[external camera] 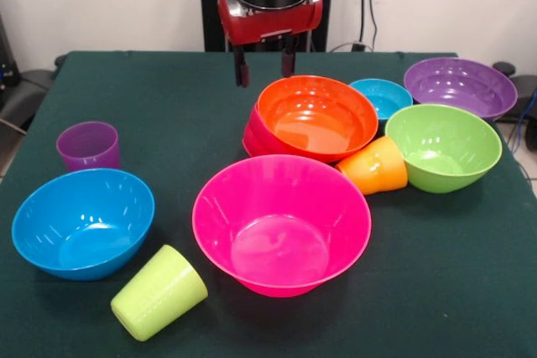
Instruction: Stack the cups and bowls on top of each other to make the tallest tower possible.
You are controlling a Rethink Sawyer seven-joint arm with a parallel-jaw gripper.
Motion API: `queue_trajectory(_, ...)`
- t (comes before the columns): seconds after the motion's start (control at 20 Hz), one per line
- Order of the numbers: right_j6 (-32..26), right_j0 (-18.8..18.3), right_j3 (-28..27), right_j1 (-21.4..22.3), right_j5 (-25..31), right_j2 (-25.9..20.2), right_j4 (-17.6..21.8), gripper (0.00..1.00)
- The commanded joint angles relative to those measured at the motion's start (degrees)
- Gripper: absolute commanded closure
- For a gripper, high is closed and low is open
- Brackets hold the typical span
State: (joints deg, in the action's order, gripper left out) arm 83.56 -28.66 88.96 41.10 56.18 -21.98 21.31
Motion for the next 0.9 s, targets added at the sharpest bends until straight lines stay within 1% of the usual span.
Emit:
queue_trajectory(0.05,-7.04,2.45,-3.63,-2.07,7.68,-2.48,3.52,0.00)
queue_trajectory(0.1,-5.85,2.83,-2.80,-1.41,8.01,-1.83,3.58,0.00)
queue_trajectory(0.25,-4.30,2.37,0.05,0.55,6.29,-1.19,3.15,0.00)
queue_trajectory(0.35,-3.89,1.13,1.91,1.60,5.35,-0.68,2.53,0.00)
queue_trajectory(0.45,-3.44,-0.38,5.35,3.83,3.81,0.11,1.92,0.00)
queue_trajectory(0.6,-2.59,-2.94,12.09,11.15,2.62,1.12,-0.97,0.00)
queue_trajectory(0.75,-1.71,-4.65,17.13,19.11,4.55,2.26,-5.03,0.00)
queue_trajectory(0.85,-1.22,-5.27,19.37,23.89,6.54,3.33,-7.41,0.00)
queue_trajectory(0.9,-0.64,-5.07,19.86,25.77,7.55,4.19,-7.75,0.00)
